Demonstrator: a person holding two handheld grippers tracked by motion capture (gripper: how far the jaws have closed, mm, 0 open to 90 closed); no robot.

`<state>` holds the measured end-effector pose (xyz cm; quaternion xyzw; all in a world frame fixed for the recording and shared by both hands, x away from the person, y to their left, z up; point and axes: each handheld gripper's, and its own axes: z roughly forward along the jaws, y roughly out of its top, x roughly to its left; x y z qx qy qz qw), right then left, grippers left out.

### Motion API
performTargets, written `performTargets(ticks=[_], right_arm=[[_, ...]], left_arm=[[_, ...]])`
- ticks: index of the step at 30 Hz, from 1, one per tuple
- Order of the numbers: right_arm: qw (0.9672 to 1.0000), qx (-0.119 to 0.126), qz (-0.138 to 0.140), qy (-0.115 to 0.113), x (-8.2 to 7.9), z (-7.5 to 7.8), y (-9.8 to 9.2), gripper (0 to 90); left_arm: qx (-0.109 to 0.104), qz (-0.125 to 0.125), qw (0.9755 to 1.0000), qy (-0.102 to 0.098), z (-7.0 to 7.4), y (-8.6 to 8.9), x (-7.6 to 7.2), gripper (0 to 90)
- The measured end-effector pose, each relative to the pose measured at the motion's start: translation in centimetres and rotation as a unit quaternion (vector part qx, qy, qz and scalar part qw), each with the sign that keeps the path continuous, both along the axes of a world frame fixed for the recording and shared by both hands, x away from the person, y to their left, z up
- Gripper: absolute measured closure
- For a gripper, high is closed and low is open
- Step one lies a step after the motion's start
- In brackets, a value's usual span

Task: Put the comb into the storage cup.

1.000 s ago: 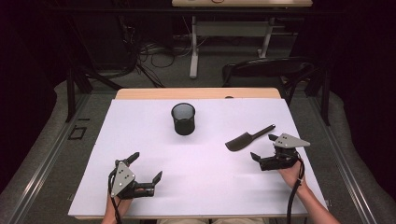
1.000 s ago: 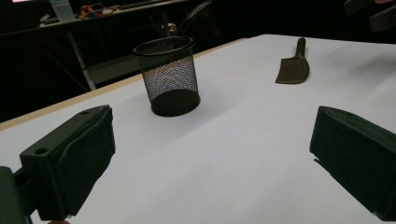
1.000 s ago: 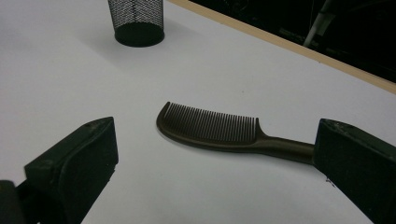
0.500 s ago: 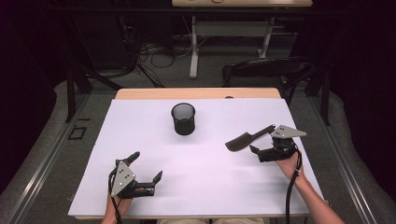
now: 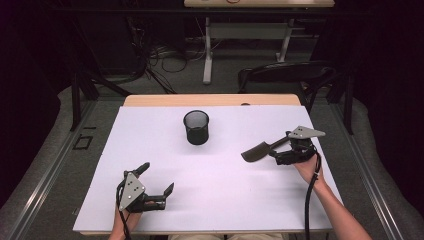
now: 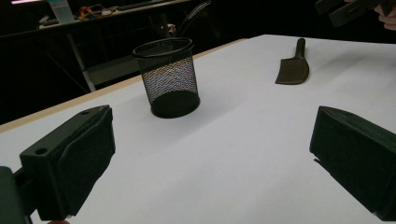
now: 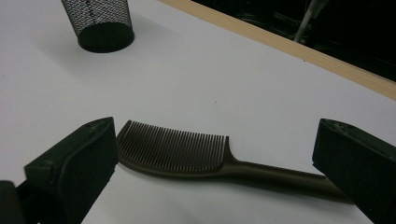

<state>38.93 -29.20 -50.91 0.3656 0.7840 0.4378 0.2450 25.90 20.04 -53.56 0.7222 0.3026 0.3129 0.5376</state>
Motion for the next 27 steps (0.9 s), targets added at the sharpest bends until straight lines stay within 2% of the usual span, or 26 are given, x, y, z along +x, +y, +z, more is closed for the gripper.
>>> performTargets(ticks=[15,23,27], right_arm=[[0.9997,0.003,-0.018,0.017,2.7,-0.1,-0.8,0.0],[0.9993,-0.008,-0.027,0.023,3.9,0.0,-1.0,0.0],[0.9989,-0.016,-0.033,0.029,4.6,0.1,-1.5,2.9]], left_arm=[[-0.001,0.0,1.0,0.001,0.0,0.0,0.0,0.1],[0.0,0.001,1.0,-0.001,0.1,0.1,-0.1,0.1],[-0.001,0.001,1.0,0.0,0.0,0.1,0.0,0.1]])
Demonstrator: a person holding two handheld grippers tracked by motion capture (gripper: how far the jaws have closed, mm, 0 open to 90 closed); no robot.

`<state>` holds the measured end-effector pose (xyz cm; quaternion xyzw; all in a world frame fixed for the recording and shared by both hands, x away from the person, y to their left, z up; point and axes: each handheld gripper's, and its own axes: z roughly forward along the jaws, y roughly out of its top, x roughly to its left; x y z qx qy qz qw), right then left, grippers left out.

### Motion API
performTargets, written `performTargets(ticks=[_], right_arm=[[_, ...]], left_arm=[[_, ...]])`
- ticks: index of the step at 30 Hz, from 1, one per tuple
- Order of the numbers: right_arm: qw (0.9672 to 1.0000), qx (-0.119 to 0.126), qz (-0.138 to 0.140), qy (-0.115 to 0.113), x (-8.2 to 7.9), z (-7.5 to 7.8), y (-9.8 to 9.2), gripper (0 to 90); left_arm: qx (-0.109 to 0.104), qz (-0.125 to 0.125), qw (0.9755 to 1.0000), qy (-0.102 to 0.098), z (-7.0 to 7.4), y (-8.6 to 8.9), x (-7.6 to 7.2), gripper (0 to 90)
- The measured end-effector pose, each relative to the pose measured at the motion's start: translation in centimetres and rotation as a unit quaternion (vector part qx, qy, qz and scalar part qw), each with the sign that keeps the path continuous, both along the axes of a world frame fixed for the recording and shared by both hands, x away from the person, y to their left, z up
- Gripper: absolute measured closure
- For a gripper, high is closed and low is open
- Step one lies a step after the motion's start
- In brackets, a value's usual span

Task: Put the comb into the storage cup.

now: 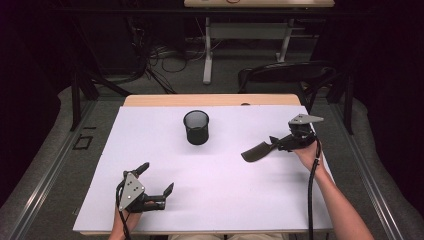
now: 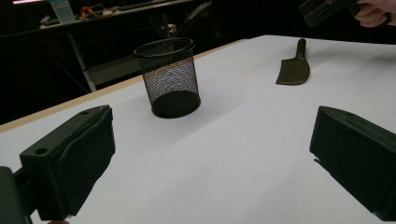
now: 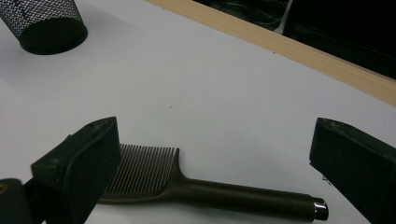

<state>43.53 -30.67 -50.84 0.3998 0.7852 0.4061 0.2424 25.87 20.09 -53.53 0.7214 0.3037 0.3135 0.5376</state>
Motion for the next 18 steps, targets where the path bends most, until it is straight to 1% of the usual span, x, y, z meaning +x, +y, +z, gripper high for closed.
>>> performTargets(ticks=[2,3,4,5,7,8,9,10,11,12,13,14,15,17,18], right_arm=[[1.0,-0.001,-0.009,0.004,0.3,0.0,-0.3,8.3],[0.9999,0.001,-0.014,0.007,0.6,0.1,-0.6,13.6],[0.9999,0.001,-0.014,0.007,0.6,0.1,-0.6,13.6],[0.9998,0.0,-0.019,0.006,0.8,0.1,-0.7,17.6],[0.9996,-0.007,-0.028,0.002,1.0,0.1,-0.9,21.5],[0.9994,-0.01,-0.032,0.003,1.1,0.0,-0.9,28.8],[0.9992,-0.015,-0.035,0.007,1.2,-0.1,-0.9,33.3],[0.9994,-0.014,-0.03,0.011,1.3,-0.3,-1.0,37.3],[0.9994,-0.013,-0.03,0.013,1.3,-0.4,-1.1,45.9],[0.999,-0.02,-0.038,0.016,1.4,-0.5,-1.1,50.7],[0.9989,-0.023,-0.037,0.016,1.5,-0.7,-1.1,56.1],[0.9986,-0.033,-0.037,0.02,1.7,-0.9,-1.2,67.1],[0.9986,-0.033,-0.037,0.02,1.7,-0.9,-1.2,67.1],[0.9983,-0.039,-0.036,0.022,1.9,-1.1,-1.2,78.4],[0.9976,-0.049,-0.044,0.02,1.9,-1.1,-1.1,88.4]], left_arm=[[0.0,-0.001,1.0,0.001,0.0,0.0,0.0,0.1],[-0.001,-0.001,1.0,0.001,0.0,-0.1,0.0,0.1],[-0.002,-0.001,1.0,0.001,0.0,-0.1,0.0,0.1],[-0.001,-0.001,1.0,0.001,0.0,-0.1,0.0,0.1],[-0.001,0.0,1.0,0.002,0.0,-0.1,0.0,0.1],[-0.001,0.0,1.0,0.002,0.0,-0.1,0.0,0.1],[0.0,0.001,1.0,0.002,0.0,-0.1,0.0,0.1],[0.0,0.0,1.0,0.003,0.0,-0.1,0.0,0.1],[0.001,0.0,1.0,0.002,0.0,-0.1,0.1,0.1],[0.002,0.0,1.0,0.002,0.0,-0.1,0.1,0.1],[0.0,0.0,1.0,0.002,0.0,-0.1,0.1,0.1],[0.0,0.0,1.0,0.002,0.0,-0.1,0.0,0.1],[0.0,0.0,1.0,0.002,0.0,0.0,0.0,0.1],[-0.001,0.0,1.0,0.001,0.0,0.0,0.0,0.1],[0.0,0.0,1.0,0.0,0.0,0.0,0.0,0.2]])
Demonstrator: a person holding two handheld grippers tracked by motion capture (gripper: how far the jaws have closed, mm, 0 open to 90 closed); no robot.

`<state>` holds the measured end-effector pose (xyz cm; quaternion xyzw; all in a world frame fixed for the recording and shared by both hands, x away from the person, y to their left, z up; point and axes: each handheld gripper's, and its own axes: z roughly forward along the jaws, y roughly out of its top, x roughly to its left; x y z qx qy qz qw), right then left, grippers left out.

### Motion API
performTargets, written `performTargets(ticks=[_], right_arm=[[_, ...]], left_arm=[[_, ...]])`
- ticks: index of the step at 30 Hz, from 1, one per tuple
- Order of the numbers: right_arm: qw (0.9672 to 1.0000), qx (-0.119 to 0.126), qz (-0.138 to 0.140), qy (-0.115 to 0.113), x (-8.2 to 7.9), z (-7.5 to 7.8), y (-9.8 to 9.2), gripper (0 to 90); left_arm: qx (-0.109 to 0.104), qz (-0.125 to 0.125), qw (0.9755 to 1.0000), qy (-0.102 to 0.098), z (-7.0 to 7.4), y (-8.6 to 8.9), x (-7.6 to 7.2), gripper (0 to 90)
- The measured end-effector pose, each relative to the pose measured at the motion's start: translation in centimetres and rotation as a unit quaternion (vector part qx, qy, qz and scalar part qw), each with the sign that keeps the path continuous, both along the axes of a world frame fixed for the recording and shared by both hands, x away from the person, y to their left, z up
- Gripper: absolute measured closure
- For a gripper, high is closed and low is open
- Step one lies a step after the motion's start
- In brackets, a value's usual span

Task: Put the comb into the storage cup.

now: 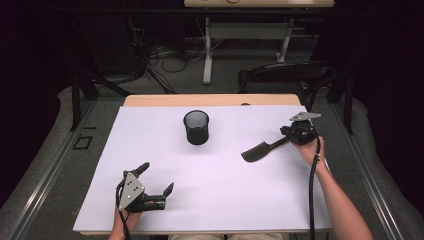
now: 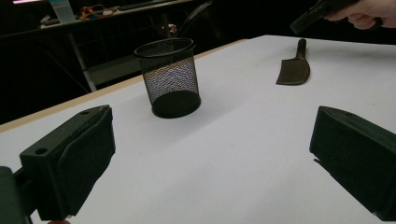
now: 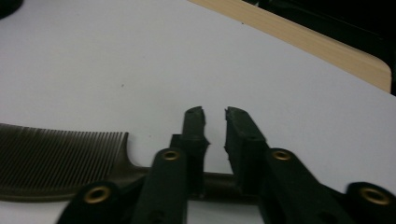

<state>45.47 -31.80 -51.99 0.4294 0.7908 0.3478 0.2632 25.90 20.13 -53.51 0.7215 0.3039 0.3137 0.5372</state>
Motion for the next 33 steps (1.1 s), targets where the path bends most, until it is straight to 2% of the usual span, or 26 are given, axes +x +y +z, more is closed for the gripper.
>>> performTargets(ticks=[2,6,10,15,22,33], right_arm=[[1.0,-0.004,-0.001,-0.001,0.0,0.0,0.0,90.0],[0.9994,-0.033,-0.011,0.0,0.4,-0.4,0.2,90.0],[0.9986,-0.05,-0.02,-0.001,0.7,-0.8,0.2,90.0],[0.9972,-0.071,-0.023,0.006,1.0,-1.2,0.2,90.0],[0.9958,-0.086,-0.027,0.017,1.3,-1.8,0.3,90.0],[0.9945,-0.093,-0.03,0.038,1.5,-2.3,-0.1,90.0]], left_arm=[[-0.001,-0.001,1.0,0.0,0.0,0.0,0.0,0.1],[0.0,-0.002,1.0,0.001,0.0,-0.1,0.0,0.1],[0.001,-0.002,1.0,0.0,0.0,-0.1,0.0,0.1],[0.001,-0.001,1.0,0.001,0.0,-0.1,0.0,0.1],[0.003,-0.001,1.0,0.002,-0.1,-0.2,0.1,0.1],[0.002,-0.002,1.0,0.001,-0.1,-0.2,0.1,0.1]])
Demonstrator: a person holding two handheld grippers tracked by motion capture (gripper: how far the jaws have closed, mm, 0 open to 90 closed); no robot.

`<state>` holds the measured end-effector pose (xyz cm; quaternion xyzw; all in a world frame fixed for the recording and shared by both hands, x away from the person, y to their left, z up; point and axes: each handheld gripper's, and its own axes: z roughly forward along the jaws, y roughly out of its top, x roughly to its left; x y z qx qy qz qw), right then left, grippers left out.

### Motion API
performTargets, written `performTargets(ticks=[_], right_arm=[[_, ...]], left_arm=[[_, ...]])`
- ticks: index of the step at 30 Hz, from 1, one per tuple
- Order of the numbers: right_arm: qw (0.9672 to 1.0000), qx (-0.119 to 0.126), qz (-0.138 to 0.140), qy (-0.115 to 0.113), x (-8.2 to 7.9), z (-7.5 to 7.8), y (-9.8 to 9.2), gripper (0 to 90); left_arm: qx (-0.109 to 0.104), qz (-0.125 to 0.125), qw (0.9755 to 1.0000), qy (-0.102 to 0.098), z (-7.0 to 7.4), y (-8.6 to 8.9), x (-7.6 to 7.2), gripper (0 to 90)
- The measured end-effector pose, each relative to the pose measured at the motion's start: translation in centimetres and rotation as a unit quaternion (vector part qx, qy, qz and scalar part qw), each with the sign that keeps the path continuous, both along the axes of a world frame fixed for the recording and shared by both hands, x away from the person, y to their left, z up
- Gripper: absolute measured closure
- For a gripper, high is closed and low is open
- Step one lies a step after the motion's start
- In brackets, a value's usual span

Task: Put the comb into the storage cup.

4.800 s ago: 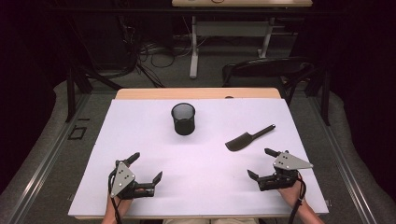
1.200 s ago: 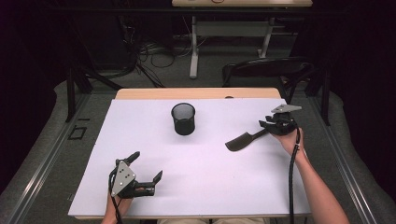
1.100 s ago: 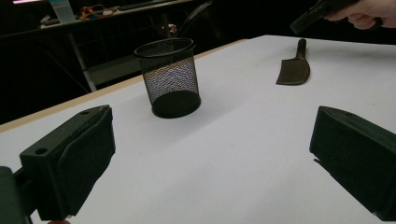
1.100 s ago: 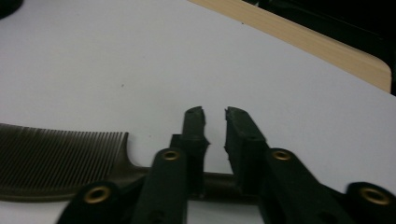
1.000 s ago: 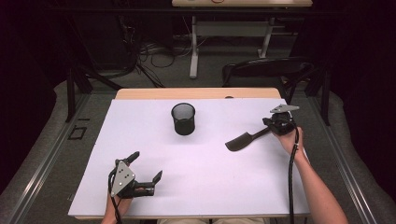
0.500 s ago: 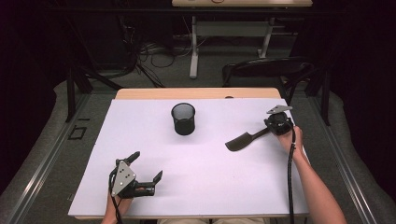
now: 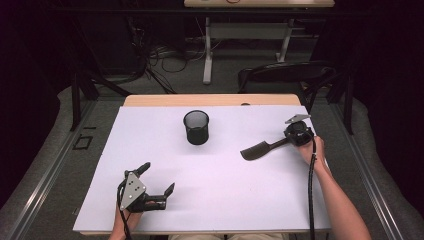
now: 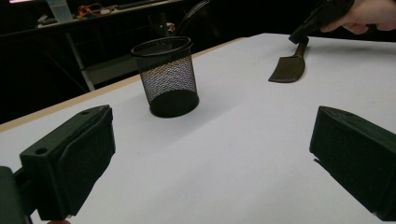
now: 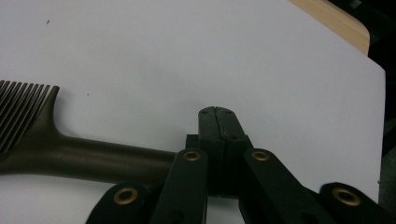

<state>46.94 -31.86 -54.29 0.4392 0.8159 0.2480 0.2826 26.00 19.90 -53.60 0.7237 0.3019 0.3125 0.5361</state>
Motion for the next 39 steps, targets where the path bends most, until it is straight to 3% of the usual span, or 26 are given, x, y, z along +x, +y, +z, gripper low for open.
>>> performTargets(ticks=[18,25,39], right_arm=[[0.9993,-0.002,0.005,0.038,-0.5,0.2,-0.2,90.0],[0.998,0.007,-0.006,0.062,-1.0,0.3,-0.4,90.0],[0.9964,0.017,-0.017,0.082,-2.1,0.1,-0.5,90.0]], left_arm=[[0.001,0.001,1.0,0.001,0.0,0.0,0.0,0.1],[0.0,-0.001,1.0,0.001,0.0,-0.1,0.0,0.1],[0.005,-0.004,1.0,0.003,0.0,-0.1,0.0,0.1]])
